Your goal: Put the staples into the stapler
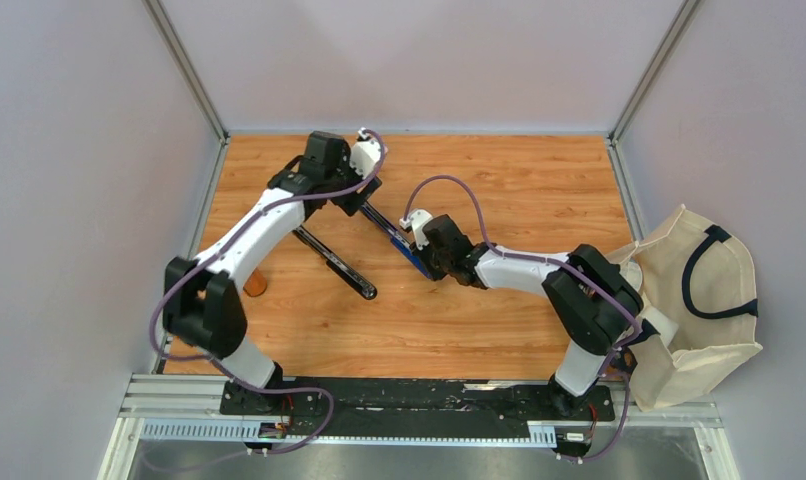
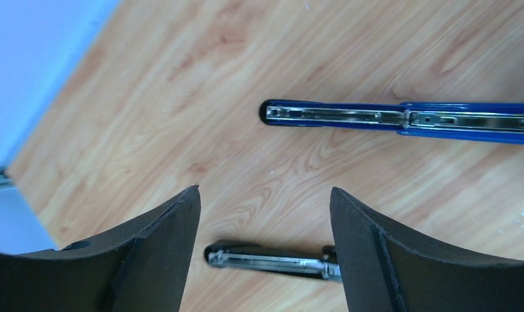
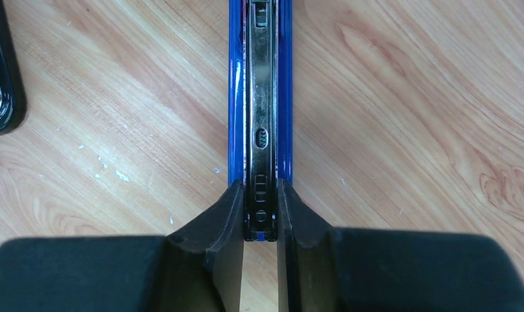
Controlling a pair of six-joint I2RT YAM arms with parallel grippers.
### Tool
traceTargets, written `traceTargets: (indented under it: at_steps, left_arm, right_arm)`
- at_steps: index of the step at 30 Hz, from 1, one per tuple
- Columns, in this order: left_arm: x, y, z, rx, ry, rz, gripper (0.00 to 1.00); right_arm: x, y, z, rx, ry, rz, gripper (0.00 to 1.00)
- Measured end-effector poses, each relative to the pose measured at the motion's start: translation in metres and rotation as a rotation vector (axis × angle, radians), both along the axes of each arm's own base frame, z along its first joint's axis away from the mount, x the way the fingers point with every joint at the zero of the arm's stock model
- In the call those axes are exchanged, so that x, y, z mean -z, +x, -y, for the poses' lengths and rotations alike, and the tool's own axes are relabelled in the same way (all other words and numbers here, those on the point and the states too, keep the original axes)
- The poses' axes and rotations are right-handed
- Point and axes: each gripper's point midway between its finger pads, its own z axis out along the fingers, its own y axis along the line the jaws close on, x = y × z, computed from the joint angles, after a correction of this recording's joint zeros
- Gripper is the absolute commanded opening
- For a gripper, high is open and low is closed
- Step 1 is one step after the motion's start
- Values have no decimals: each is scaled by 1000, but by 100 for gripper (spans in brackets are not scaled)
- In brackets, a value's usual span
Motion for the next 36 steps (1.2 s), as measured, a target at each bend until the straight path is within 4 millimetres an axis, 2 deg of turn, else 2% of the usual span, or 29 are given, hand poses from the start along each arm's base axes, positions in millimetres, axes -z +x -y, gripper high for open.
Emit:
traceTargets:
  at_steps: [3,5,8,10,15,17,20,24,27,29,32,34,36]
  left_arm:
    - [-54,-19,-13,-7,-63,116,83]
    - [-77,-34,-26,-19,-89,175,84]
    - [-94,-58,-43,-30,-108,224,84]
    - [-93,-72,-53,-35,-104,224,84]
    - [-77,-106,-78,-50,-81,171,86]
    - [-75,-118,-88,-61,-73,150,86]
    - [-78,-136,-102,-80,-70,134,86]
    - [-84,-163,-118,-103,-66,133,87]
    - [-81,-183,-124,-104,-61,145,87]
    - [-72,-195,-124,-93,-64,136,87]
    - [-57,-207,-121,-65,-65,97,87]
    - [-49,-211,-117,-46,-73,62,87]
    - [-45,-211,-112,-24,-90,35,87]
  right_arm:
    - [0,0,-1,10,-18,17,15]
    - [0,1,-1,16,-29,27,24]
    - [-1,4,-2,24,-38,42,37]
    - [-1,5,0,31,-48,45,45]
    - [-3,4,5,28,-69,50,62]
    - [-9,2,6,16,-74,58,67]
    - [-30,2,9,-9,-61,90,73]
    - [-76,5,21,-42,-15,149,72]
    - [-109,24,52,12,-6,180,72]
    - [-121,37,77,61,-7,187,74]
    - [-116,45,117,108,-59,162,81]
    - [-95,37,137,98,-125,121,84]
    - [-71,22,150,58,-188,64,85]
